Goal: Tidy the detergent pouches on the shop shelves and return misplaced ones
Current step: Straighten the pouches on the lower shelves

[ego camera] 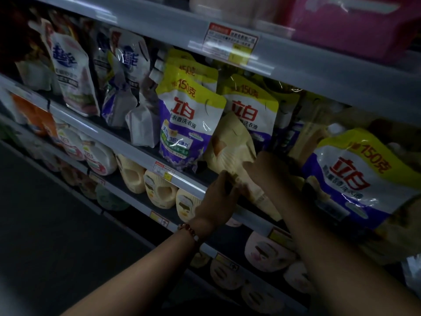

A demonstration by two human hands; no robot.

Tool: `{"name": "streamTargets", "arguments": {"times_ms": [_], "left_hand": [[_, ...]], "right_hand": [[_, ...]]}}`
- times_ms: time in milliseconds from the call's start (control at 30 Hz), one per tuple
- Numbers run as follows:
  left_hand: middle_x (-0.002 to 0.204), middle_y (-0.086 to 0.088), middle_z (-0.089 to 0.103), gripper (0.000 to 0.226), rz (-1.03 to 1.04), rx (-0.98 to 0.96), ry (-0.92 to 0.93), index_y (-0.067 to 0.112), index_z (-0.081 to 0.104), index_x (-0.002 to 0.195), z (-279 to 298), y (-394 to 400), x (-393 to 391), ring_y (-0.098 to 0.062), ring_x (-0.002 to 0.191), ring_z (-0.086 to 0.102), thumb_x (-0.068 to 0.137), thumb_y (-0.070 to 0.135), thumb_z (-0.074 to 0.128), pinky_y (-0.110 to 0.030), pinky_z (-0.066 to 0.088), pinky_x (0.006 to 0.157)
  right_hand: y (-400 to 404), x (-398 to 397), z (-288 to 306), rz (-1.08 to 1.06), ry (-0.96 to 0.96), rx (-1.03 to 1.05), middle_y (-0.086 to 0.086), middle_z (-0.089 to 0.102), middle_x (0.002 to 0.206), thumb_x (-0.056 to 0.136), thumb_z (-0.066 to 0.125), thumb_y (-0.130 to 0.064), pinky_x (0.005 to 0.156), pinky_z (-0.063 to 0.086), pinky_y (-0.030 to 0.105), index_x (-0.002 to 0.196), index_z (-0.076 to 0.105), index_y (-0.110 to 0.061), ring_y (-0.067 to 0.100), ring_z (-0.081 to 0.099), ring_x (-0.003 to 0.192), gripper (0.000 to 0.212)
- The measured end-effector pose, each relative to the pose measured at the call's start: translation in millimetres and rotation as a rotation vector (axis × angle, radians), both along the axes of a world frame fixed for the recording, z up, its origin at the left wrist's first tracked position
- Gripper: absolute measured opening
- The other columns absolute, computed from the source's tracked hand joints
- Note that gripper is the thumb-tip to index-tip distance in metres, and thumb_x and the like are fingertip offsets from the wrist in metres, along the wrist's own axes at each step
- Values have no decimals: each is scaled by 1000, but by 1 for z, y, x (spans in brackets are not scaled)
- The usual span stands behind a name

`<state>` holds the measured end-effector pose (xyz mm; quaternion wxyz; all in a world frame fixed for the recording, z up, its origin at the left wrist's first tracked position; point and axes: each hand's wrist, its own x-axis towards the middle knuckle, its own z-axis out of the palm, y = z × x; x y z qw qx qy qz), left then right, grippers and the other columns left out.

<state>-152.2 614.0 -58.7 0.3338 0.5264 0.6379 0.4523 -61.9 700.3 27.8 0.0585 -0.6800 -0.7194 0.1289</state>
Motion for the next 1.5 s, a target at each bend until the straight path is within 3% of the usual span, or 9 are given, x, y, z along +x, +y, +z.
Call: {"name": "streamTargets", "arguments": {"times_ms": [167, 333, 467, 667, 800, 1000, 1200, 1367, 1500], "left_hand": [[94, -7, 65, 41, -25, -47, -93, 15, 54, 110, -2, 1, 1, -23, 84, 63, 94, 52, 46, -50, 52, 77], [109, 29, 46, 19, -91, -150, -296, 37, 39, 119, 11, -2, 1, 20, 95, 48, 104, 30, 49, -11, 37, 83], [141, -7, 53, 49, -38, -308, -628, 17, 39, 144, 15, 6, 0, -29, 126, 54, 100, 31, 56, -39, 50, 89], [127, -5, 66, 103, -122, -469, -1010, 26, 29, 154, 24, 16, 4, -31, 105, 68, 71, 57, 81, -38, 59, 66], [129, 0, 67, 49, -254, -371, -975, 36, 53, 135, 37, 16, 15, -27, 115, 65, 91, 56, 59, -40, 59, 74], [122, -4, 69, 45, -146, -252, -892, 29, 60, 129, 33, 16, 16, -28, 108, 68, 89, 49, 68, -38, 59, 69], [123, -6, 68, 32, -195, -172, -827, 30, 64, 125, 56, 21, 3, -32, 113, 65, 93, 34, 67, -46, 60, 77], [125, -3, 65, 46, -225, -9, -608, 22, 56, 138, 65, 35, -1, -22, 109, 65, 95, 12, 65, -35, 58, 81], [139, -7, 53, 71, -214, 142, -312, 9, 38, 150, 44, 39, 0, -15, 123, 53, 87, -1, 71, -8, 47, 85]], "right_hand": [[-10, 6, -14, 3, 144, 114, 14, 61, 126, 98, 52, -37, 83, 42, 36, 126, 57, -10, 34, 57, 115, 39], [-12, 22, -13, 1, 386, 169, 11, 68, 86, 91, 62, -32, 68, 44, 32, 89, 68, -8, 32, 63, 83, 26], [-22, 34, -10, 13, 522, 274, 3, 48, 54, 88, 66, -27, 54, 32, 32, 58, 51, -11, 22, 50, 57, 38], [-34, 53, 4, -107, 862, 256, -4, 58, 54, 87, 69, -33, 58, 43, 34, 64, 64, -11, 19, 55, 57, 32], [-44, 60, 12, -264, 1271, 129, 5, 75, 90, 83, 72, -29, 75, 59, 48, 83, 76, -27, 30, 71, 86, 4], [-53, 65, 4, -348, 1490, 45, 3, 72, 108, 91, 67, -23, 68, 56, 35, 97, 71, -31, 25, 69, 95, 12], [-48, 65, -4, -439, 1669, -69, -3, 61, 68, 94, 64, -23, 43, 45, 18, 102, 69, -19, 3, 55, 45, 11], [-33, 57, -26, -544, 1776, -180, 6, 73, 95, 96, 60, -30, 63, 55, 26, 122, 64, -9, 14, 70, 78, 33], [-26, 50, -32, -617, 1762, -198, 9, 70, 115, 96, 59, -31, 89, 55, 35, 131, 59, -9, 22, 68, 101, 41]]}}
